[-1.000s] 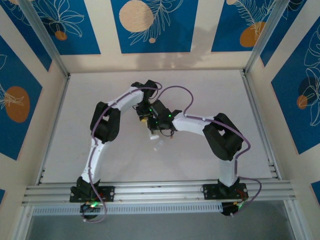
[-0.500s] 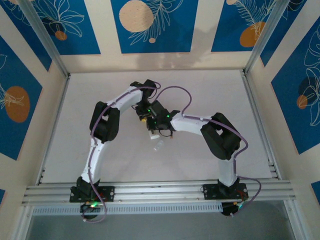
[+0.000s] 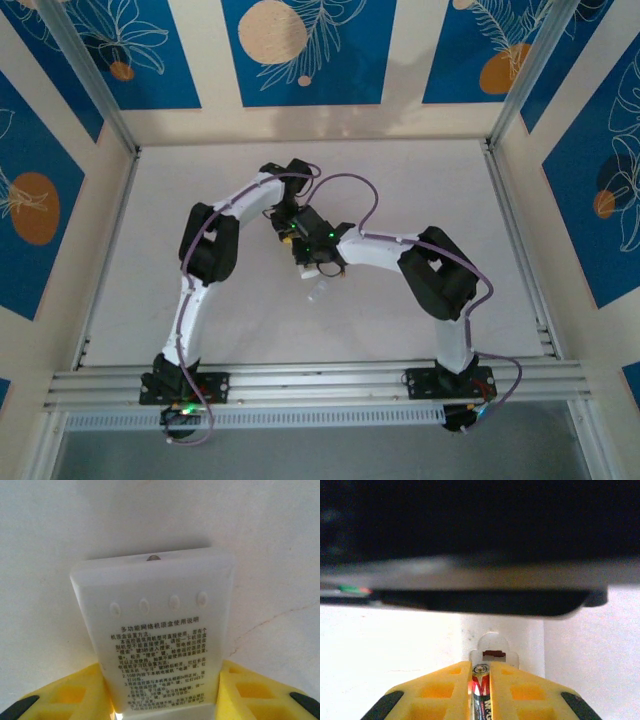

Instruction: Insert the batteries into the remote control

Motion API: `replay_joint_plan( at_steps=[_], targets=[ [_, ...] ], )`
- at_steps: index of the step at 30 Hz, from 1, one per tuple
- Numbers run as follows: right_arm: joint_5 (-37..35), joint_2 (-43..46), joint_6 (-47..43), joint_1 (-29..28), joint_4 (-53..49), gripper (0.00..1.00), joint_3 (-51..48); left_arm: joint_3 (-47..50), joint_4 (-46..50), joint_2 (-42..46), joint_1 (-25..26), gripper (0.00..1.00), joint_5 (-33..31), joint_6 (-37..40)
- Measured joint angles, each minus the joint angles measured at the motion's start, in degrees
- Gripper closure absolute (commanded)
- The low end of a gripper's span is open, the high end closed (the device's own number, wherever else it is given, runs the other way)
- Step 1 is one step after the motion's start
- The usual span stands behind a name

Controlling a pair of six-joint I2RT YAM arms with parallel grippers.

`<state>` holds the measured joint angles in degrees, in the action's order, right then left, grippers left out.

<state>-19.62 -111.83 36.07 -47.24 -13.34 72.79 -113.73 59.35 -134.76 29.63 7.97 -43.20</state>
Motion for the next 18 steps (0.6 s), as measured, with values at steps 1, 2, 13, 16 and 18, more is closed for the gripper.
replay_joint_plan(
  at_steps=[1,2,13,16,18],
  targets=[
    [-0.13,-0.02,0.02,-0.04,0.02,0.83,0.00,0.00,0.00,0.00,0.00,0.65,0.00,0.00],
    [-0.26,-0.04,0.04,-0.07,0.02,0.83,0.02,0.00,0.00,0.00,0.00,0.65,0.00,0.00],
    [-0.98,-0.15,0.61,-0.37,-0.61,0.86,0.33,0.00,0.02,0.00,0.00,0.65,0.04,0.00],
    [-1.03,-0.15,0.72,-0.44,-0.59,0.87,0.31,0.00,0.02,0.00,0.00,0.65,0.02,0.00],
    [-1.18,-0.15,0.87,-0.52,-0.50,0.87,0.17,0.00,0.02,0.00,0.00,0.65,-0.02,0.00]
  ],
)
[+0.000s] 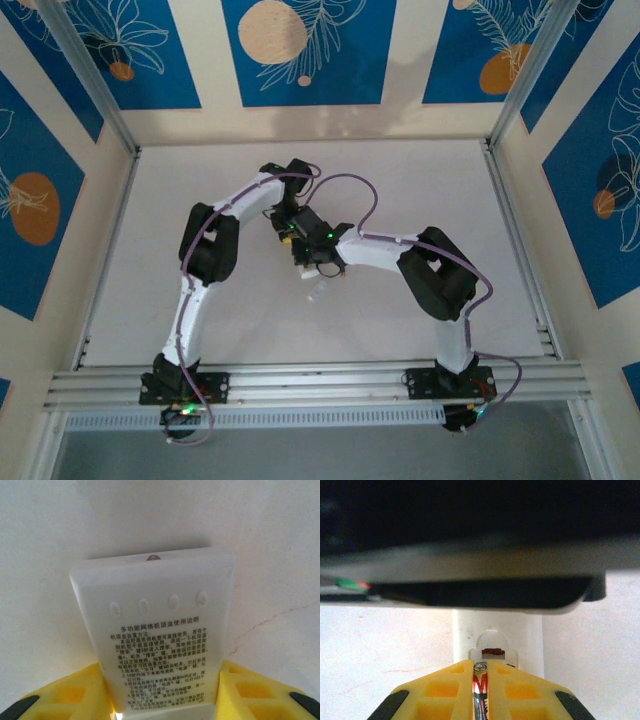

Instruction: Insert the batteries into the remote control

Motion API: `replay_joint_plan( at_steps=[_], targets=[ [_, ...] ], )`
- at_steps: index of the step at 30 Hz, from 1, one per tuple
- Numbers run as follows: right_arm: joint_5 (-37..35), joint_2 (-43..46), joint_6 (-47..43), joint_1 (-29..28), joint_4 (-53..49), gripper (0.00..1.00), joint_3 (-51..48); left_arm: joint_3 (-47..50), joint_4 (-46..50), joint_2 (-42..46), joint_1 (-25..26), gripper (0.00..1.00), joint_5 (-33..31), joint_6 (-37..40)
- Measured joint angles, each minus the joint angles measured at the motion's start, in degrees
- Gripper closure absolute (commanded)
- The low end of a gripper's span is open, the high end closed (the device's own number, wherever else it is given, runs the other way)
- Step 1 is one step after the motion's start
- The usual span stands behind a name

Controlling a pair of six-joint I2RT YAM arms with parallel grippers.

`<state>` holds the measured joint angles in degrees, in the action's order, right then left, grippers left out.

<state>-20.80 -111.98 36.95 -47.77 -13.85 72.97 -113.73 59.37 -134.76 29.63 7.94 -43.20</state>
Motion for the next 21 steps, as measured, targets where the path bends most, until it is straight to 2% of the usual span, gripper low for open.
replay_joint_plan(
  at_steps=[14,21],
  targets=[
    [-3.74,0.02,0.66,-1.25,3.30,0.89,-2.49,0.00,0.00,0.00,0.07,0.66,-0.79,-0.02],
    [-4.22,0.94,-0.50,-1.55,8.55,0.88,-6.03,0.00,-0.02,0.00,0.07,0.66,-0.96,-0.04]
  ],
)
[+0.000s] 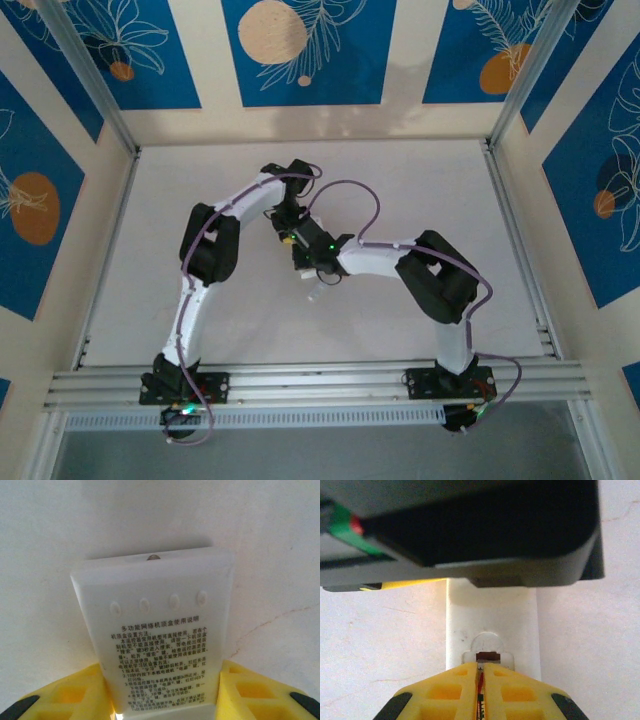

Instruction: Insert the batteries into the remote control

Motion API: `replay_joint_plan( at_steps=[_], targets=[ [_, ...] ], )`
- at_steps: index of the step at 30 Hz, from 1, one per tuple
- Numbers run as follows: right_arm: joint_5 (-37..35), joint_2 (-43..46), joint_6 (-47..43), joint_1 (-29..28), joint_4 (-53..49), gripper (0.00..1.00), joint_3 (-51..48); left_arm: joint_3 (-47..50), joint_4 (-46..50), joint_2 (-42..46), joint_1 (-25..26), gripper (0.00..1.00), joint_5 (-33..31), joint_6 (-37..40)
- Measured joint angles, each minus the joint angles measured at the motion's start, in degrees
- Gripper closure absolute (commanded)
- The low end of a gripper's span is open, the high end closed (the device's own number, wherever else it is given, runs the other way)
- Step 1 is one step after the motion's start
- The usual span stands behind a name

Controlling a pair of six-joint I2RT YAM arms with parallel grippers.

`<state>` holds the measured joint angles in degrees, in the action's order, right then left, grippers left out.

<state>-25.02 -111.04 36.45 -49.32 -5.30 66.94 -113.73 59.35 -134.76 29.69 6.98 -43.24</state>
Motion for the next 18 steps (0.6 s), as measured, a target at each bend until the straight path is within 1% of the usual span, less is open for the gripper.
replay_joint_plan(
  at_steps=[5,11,16,17,18],
  targets=[
    [1.53,1.55,-1.03,-0.09,-0.59,0.83,-0.94,0.00,-0.02,0.00,0.00,0.65,0.02,-0.13],
    [5.11,6.14,-0.98,-0.39,-7.52,0.81,-1.22,0.00,-0.07,0.00,0.00,0.60,0.07,-0.22],
    [5.49,13.35,-0.57,-0.37,-11.54,0.80,-1.16,0.00,-0.17,0.00,0.00,0.48,0.04,0.00],
    [5.40,15.21,-0.09,-0.22,-12.20,0.80,-1.31,0.00,-0.17,0.00,0.00,0.45,0.02,0.15],
    [5.09,17.53,0.61,0.04,-12.52,0.79,-1.92,0.00,-0.17,0.00,0.00,0.39,-0.02,0.33]
  ],
)
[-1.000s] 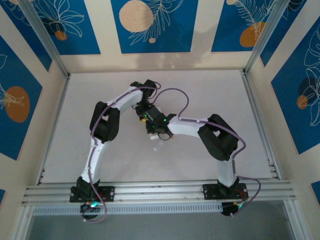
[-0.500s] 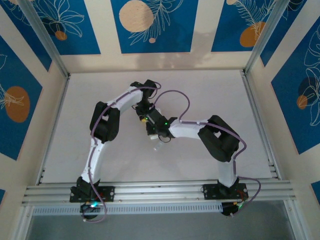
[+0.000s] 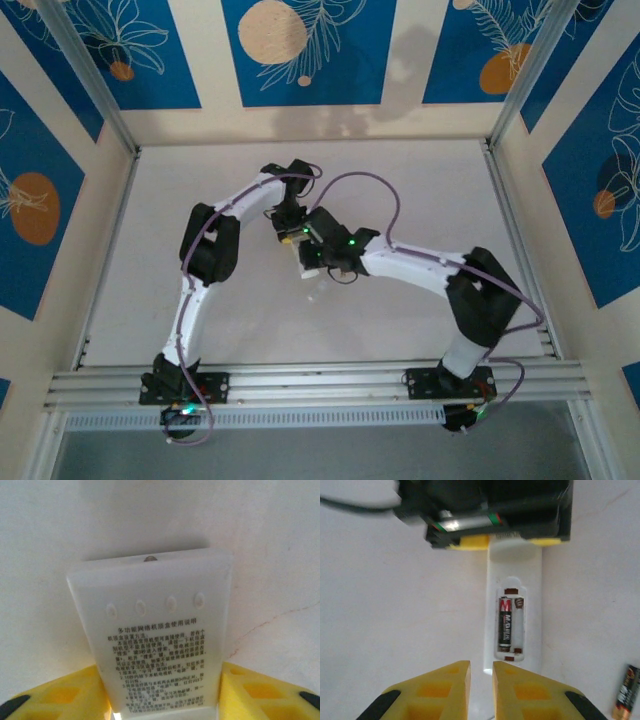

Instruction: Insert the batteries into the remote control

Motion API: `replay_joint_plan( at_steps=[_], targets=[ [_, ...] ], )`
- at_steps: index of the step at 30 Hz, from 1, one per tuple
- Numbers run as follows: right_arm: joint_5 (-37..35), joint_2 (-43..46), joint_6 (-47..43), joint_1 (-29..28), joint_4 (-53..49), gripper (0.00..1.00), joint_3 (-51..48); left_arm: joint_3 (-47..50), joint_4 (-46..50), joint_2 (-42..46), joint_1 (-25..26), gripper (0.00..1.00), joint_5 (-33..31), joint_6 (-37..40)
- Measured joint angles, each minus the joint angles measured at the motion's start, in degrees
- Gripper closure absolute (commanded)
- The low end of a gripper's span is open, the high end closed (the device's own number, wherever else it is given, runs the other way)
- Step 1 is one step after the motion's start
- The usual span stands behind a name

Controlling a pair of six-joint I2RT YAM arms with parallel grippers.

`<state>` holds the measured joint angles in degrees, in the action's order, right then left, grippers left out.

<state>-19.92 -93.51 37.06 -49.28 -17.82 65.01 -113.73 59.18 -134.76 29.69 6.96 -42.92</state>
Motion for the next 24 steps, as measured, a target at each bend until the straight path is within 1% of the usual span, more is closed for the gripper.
replay_joint_plan(
  at_steps=[2,6,9,12,14,16,18,21,24],
  targets=[
    [-0.48,4.94,1.53,0.63,-0.87,0.78,-2.19,-0.20,-0.20,0.00,0.00,0.29,-0.09,0.57],
    [-1.20,13.68,4.72,4.11,-2.89,0.77,-9.44,-2.73,0.11,0.00,0.00,0.19,-0.61,1.51],
    [-0.81,15.54,6.43,7.63,-4.55,0.76,-14.21,-5.84,0.37,0.87,0.00,0.11,-0.61,2.12],
    [0.11,13.66,6.95,10.82,-6.64,0.76,-16.02,-6.25,0.66,4.98,0.00,0.09,-0.59,2.84],
    [0.92,10.78,6.91,12.09,-7.56,0.76,-15.50,-5.49,0.46,10.14,0.00,0.09,-0.61,3.65],
    [1.77,7.13,6.93,12.28,-8.17,0.74,-14.05,-2.14,-1.14,17.73,0.00,0.08,-0.63,4.68],
    [2.78,3.58,6.78,12.11,-8.09,0.71,-12.57,2.91,-3.13,27.67,0.00,0.08,-0.70,6.16],
    [3.91,0.15,6.67,11.78,-7.96,0.71,-10.47,9.40,-5.86,40.39,0.00,0.06,-1.70,8.61],
    [4.04,-2.27,6.51,11.32,-7.72,0.71,-7.93,14.69,-6.93,48.13,-0.02,0.06,-3.56,10.14]
  ],
)
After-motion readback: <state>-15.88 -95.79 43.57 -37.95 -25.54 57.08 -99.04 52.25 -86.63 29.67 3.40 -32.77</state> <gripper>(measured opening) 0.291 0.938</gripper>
